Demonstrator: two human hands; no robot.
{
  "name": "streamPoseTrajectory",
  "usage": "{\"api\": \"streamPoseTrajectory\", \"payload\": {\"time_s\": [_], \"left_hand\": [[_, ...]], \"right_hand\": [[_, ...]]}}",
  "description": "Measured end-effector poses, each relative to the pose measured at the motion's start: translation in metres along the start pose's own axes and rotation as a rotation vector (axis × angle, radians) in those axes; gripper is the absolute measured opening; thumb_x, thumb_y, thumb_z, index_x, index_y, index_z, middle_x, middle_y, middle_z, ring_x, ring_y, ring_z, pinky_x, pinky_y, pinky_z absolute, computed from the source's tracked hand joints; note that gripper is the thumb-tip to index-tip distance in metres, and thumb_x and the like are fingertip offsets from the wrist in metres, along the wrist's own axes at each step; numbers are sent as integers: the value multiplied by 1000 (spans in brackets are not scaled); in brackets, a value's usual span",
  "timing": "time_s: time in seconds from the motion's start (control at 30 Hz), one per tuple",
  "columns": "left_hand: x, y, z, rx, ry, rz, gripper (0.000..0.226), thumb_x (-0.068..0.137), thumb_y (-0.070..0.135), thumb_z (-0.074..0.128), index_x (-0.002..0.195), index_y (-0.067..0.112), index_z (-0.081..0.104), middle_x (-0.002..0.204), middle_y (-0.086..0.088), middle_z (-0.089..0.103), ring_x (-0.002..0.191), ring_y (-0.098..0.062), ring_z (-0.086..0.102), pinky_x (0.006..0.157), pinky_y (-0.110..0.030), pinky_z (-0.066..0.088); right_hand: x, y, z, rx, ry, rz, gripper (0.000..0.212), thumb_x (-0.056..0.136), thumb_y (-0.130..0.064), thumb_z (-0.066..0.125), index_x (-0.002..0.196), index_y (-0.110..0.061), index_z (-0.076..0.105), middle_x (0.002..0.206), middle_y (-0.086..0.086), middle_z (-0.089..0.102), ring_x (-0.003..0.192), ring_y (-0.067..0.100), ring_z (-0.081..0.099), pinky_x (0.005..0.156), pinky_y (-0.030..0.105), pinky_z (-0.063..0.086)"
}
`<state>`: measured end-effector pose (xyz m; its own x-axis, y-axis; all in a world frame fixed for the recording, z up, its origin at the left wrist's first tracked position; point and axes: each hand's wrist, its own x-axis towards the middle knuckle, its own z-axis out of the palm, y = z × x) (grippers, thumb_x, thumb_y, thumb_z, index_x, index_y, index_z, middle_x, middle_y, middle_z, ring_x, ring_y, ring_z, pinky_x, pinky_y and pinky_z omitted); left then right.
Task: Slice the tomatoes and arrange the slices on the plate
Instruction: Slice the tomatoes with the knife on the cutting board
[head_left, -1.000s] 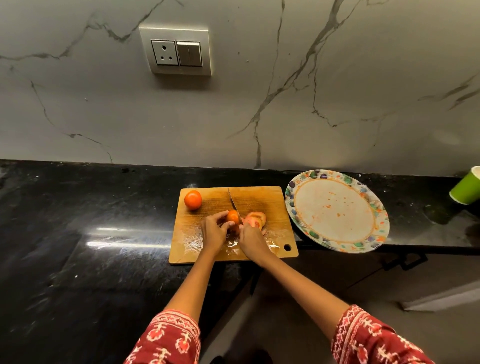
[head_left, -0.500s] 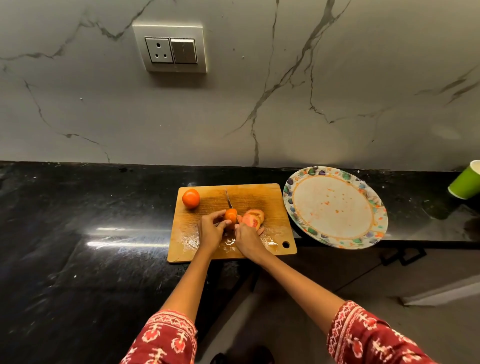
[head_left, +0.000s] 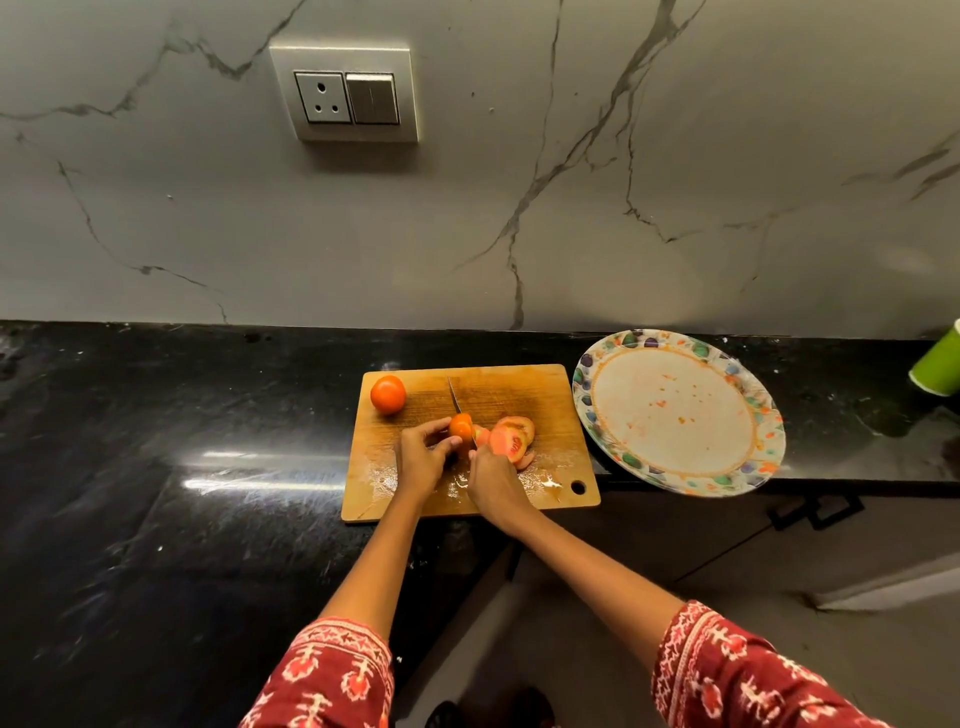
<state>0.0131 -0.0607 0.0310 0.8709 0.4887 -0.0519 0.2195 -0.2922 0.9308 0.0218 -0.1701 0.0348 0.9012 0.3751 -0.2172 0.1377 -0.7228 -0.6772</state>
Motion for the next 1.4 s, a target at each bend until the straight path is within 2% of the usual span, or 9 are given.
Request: {"api": "streamPoseTrajectory", "payload": {"time_s": [0.07, 0.2, 0.37, 0.6, 0.8, 0.93, 1.13, 1.27, 1.4], "left_hand": [[0, -1, 0, 4, 8, 10, 37, 78, 0, 68, 114, -1, 62, 114, -15, 65, 108, -23, 60, 91, -32, 50], [0, -1, -1, -2, 9, 2, 37, 78, 0, 69, 114, -2, 61, 113, -16, 65, 107, -23, 60, 90, -31, 50], [1, 0, -3, -21, 22, -7, 34, 80, -2, 66, 114, -4, 61, 111, -17, 65, 104, -24, 61, 81, -24, 49], [4, -5, -5, -24, 2, -15, 35, 80, 2, 67, 115, -1, 61, 112, -15, 66, 106, -24, 61, 91, -41, 52], [9, 3, -6, 19, -78, 33, 49, 78, 1, 68, 125, 0, 53, 120, -10, 60, 111, -18, 56, 87, -22, 47], [11, 0, -6, 129, -68, 95, 47, 75, 5, 72, 120, 3, 59, 120, -13, 61, 114, -23, 56, 91, -28, 48], [2, -1, -2, 210, -19, 168, 46, 72, -1, 73, 116, 2, 61, 114, -14, 63, 109, -21, 56, 89, -20, 41], [0, -4, -6, 192, 31, 174, 41, 74, -3, 70, 115, 0, 62, 113, -14, 64, 108, -22, 58, 87, -20, 41], [-7, -3, -8, 150, 21, 183, 42, 74, -4, 70, 115, -1, 62, 113, -13, 65, 105, -13, 55, 87, -18, 41]], "right_hand": [[-2, 1, 1, 2, 0, 2, 29, 101, -14, 32, 121, 2, 47, 100, 23, 63, 92, 36, 62, 67, 33, 43], [3, -7, 0, 18, -7, 19, 29, 101, -14, 31, 119, 4, 45, 103, 24, 62, 95, 36, 61, 65, 30, 35], [3, -11, 4, -11, -31, 49, 30, 101, -14, 32, 122, 4, 42, 105, 25, 63, 98, 38, 61, 66, 32, 38], [-5, -4, 8, -67, -19, 54, 24, 100, -14, 36, 109, 3, 51, 103, 23, 64, 98, 37, 62, 68, 33, 40], [-9, -5, 5, -109, -8, 50, 26, 101, -15, 32, 111, 2, 50, 107, 21, 63, 101, 36, 60, 68, 34, 38], [-12, -8, 5, -125, -3, 73, 26, 101, -15, 31, 113, 1, 49, 109, 20, 62, 102, 36, 60, 74, 39, 44], [-7, -16, 4, -127, -13, 88, 28, 101, -12, 30, 119, 1, 46, 116, 22, 61, 110, 37, 57, 82, 42, 45], [-22, -8, 9, -221, -38, 89, 29, 100, -7, 28, 122, 2, 45, 120, 20, 58, 113, 34, 55, 86, 39, 43], [-26, -4, 9, -271, -47, 87, 31, 98, -3, 29, 124, 3, 43, 123, 19, 56, 116, 34, 54, 89, 38, 43]]}}
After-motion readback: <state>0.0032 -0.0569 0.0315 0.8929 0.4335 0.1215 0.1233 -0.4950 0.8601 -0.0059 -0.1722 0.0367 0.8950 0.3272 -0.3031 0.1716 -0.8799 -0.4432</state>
